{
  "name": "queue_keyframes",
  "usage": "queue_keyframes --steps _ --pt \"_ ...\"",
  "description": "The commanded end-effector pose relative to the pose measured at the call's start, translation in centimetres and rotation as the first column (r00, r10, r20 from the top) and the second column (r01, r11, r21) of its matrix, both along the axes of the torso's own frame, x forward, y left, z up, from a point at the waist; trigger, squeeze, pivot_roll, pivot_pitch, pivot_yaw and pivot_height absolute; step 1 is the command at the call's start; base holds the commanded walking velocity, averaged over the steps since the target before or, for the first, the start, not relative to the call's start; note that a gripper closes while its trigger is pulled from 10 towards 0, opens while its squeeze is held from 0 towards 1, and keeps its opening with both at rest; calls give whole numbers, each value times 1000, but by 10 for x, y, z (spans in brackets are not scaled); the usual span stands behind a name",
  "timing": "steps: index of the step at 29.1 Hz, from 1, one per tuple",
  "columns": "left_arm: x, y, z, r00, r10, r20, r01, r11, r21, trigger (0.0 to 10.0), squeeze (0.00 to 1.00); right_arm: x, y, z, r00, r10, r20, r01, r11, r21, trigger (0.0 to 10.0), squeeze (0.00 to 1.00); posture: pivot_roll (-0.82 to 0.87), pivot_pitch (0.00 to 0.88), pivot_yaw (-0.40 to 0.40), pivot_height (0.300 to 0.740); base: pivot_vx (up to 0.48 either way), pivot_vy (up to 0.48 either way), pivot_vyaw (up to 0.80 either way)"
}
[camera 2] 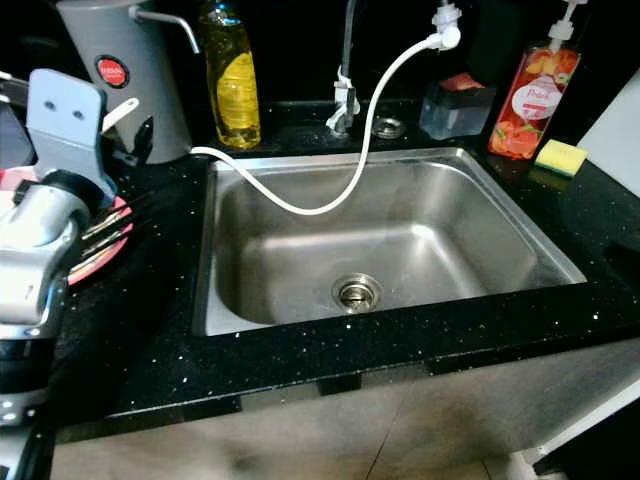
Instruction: Kitchen organization
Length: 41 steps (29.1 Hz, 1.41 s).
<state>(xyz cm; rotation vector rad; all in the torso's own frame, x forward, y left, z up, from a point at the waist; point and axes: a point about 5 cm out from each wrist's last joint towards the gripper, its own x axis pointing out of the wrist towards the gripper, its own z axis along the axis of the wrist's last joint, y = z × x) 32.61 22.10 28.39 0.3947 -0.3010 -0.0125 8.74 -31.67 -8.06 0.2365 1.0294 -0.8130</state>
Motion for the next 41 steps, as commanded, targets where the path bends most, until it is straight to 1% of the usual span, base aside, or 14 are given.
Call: queue_keyframes --steps 1,4,5,6,7,12,17,19,27,33,36,37,40,41 --pt "0 -8 -1 999 -38 -17 39 999 11 10000 0 8 -13 9 993 -77 92 80 996 -39 10000 0 41 0 -20 740 0 0 0" --pt "1 -12 -5 998 -54 -34 55 998 17 10000 0 30 -38 31 961 -143 235 172 979 -107 10000 0 22 0 -7 740 0 0 0" --pt "1 -12 -5 998 -54 -34 55 998 17 10000 0 30 -38 31 961 -143 235 172 979 -107 10000 0 22 0 -7 740 0 0 0" --pt "2 -13 -6 997 -60 -38 61 998 15 10000 0 40 -43 39 946 -147 290 188 975 -118 10000 0 15 0 -3 740 0 0 0" --pt "2 -14 -6 997 -62 -39 62 998 15 10000 0 43 -45 41 940 -146 307 190 975 -119 10000 0 15 0 -3 740 0 0 0" --pt "3 -15 -6 997 -68 -41 68 998 16 10000 0 51 -45 47 918 -146 369 205 970 -128 10000 0 5 0 4 740 0 0 0" --pt "3 -16 -6 997 -70 -44 71 997 17 10000 0 52 -48 50 902 -160 402 230 964 -134 10000 0 1 0 8 740 0 0 0" --pt "3 -16 -7 996 -73 -47 74 997 19 10000 0 54 -57 59 880 -165 445 257 954 -156 10000 0 -2 0 10 740 0 0 0" --pt "5 -19 -7 996 -79 -50 80 997 16 10000 0 60 -75 79 853 -137 504 280 934 -220 10000 0 -2 0 10 740 0 0 0" --pt "5 -19 -7 995 -81 -51 82 997 15 10000 0 65 -91 101 825 -103 556 308 906 -289 10000 0 -16 0 16 740 0 0 0" --pt "6 -20 -7 995 -84 -52 85 996 14 10000 0 73 -120 147 768 -57 638 392 829 -399 10000 0 -19 0 21 740 0 0 0" --pt "6 -20 -7 995 -84 -52 85 996 14 10000 0 73 -120 147 768 -57 638 392 829 -399 10000 0 -19 0 21 740 0 0 0" --pt "8 -22 -7 995 -85 -53 85 996 10 10000 0 85 -139 194 713 27 701 431 772 -468 10000 0 -18 0 23 740 0 0 0" --pt "8 -22 -7 995 -85 -54 86 996 7 10000 0 91 -145 217 690 82 719 438 743 -505 10000 0 -16 0 22 740 0 0 0"
